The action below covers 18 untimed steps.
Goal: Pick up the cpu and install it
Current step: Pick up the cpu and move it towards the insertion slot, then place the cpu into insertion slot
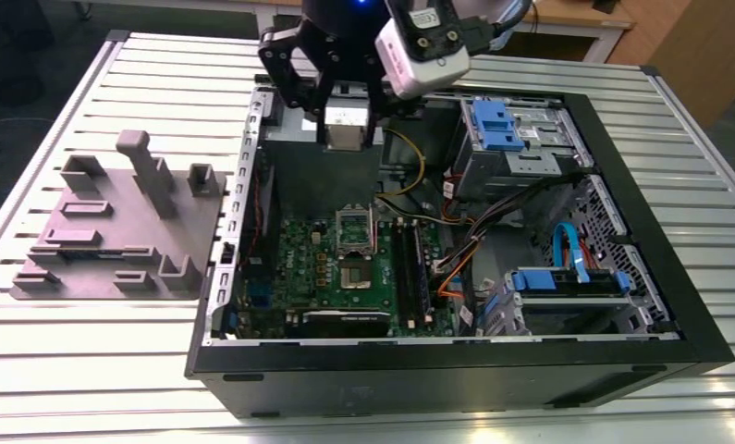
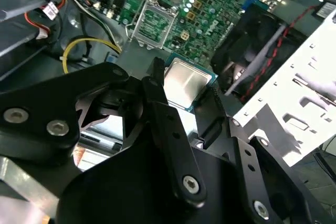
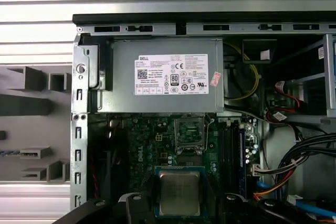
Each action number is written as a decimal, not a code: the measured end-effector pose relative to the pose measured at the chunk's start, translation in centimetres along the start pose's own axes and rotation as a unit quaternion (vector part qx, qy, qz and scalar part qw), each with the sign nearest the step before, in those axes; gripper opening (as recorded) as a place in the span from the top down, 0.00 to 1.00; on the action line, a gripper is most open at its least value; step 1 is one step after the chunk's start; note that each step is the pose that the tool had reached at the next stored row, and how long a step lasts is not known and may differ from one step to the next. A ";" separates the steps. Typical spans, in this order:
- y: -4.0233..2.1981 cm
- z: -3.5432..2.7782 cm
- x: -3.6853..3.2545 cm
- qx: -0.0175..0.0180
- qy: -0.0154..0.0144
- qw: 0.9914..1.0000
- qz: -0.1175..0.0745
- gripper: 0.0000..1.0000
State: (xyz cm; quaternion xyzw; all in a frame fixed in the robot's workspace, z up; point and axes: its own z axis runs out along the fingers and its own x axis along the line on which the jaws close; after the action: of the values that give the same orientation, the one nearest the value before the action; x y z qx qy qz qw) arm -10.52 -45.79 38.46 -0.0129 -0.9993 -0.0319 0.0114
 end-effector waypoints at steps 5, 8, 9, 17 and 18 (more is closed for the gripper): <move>0.03 0.00 -1.35 0.000 0.000 1.000 0.000 0.53; 0.03 -0.01 -1.40 0.000 0.000 1.000 0.000 0.53; 0.03 -0.01 -1.42 0.000 0.000 1.000 0.000 0.53; -0.02 0.25 -1.42 0.000 0.000 1.000 0.000 0.53; -0.04 0.31 -1.43 0.000 0.000 1.000 0.000 0.53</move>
State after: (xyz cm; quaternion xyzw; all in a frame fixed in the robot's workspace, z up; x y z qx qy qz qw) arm -9.11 -45.84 38.12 -0.0130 -0.9993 -0.0320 0.0113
